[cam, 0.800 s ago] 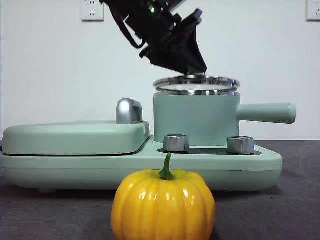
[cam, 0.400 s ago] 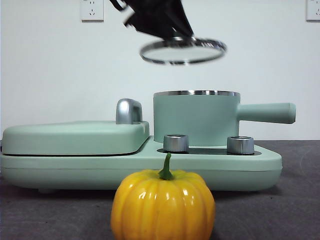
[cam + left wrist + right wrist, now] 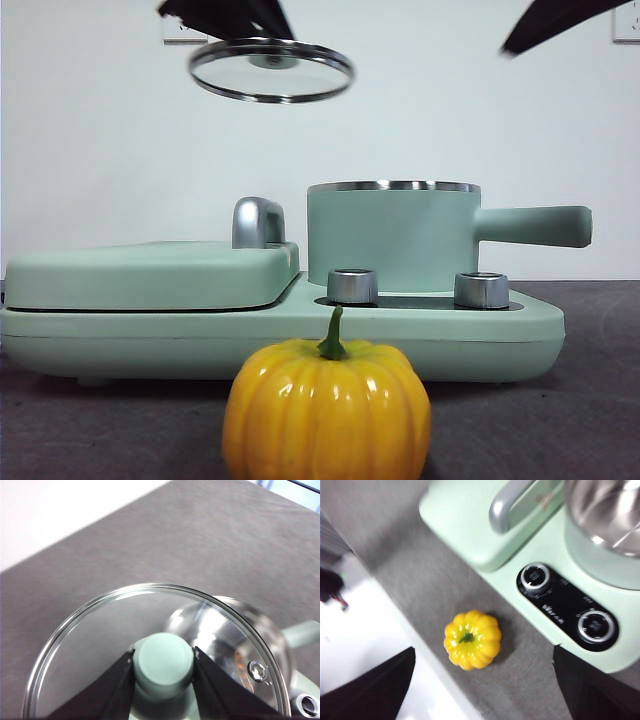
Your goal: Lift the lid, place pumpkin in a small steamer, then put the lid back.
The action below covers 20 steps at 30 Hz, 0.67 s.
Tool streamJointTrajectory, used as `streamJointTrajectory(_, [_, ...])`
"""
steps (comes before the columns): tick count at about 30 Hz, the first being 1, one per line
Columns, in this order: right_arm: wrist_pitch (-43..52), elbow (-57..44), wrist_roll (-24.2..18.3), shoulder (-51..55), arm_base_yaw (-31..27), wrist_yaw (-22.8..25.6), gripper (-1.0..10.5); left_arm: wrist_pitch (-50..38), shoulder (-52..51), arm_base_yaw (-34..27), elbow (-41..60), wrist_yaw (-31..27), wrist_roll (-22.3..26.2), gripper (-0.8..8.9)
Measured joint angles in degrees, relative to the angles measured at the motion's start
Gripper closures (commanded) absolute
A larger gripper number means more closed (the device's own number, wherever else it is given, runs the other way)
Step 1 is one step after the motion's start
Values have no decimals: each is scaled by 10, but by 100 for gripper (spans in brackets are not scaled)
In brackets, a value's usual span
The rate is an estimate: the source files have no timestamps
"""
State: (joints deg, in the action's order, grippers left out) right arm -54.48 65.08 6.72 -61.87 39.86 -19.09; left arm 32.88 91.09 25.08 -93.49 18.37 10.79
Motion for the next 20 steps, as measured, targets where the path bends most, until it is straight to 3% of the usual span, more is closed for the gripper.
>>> streamJointTrajectory(5, [2, 3, 17, -87, 74, 34, 497, 0, -19, -50, 0, 0, 2, 700])
streamJointTrajectory(9, [10, 3, 28, -153, 116, 58, 418, 6, -21, -93, 0, 0, 2, 700])
streamJointTrajectory(20, [59, 3, 49, -275, 159, 74, 404, 8, -21, -133, 0, 0, 2, 700])
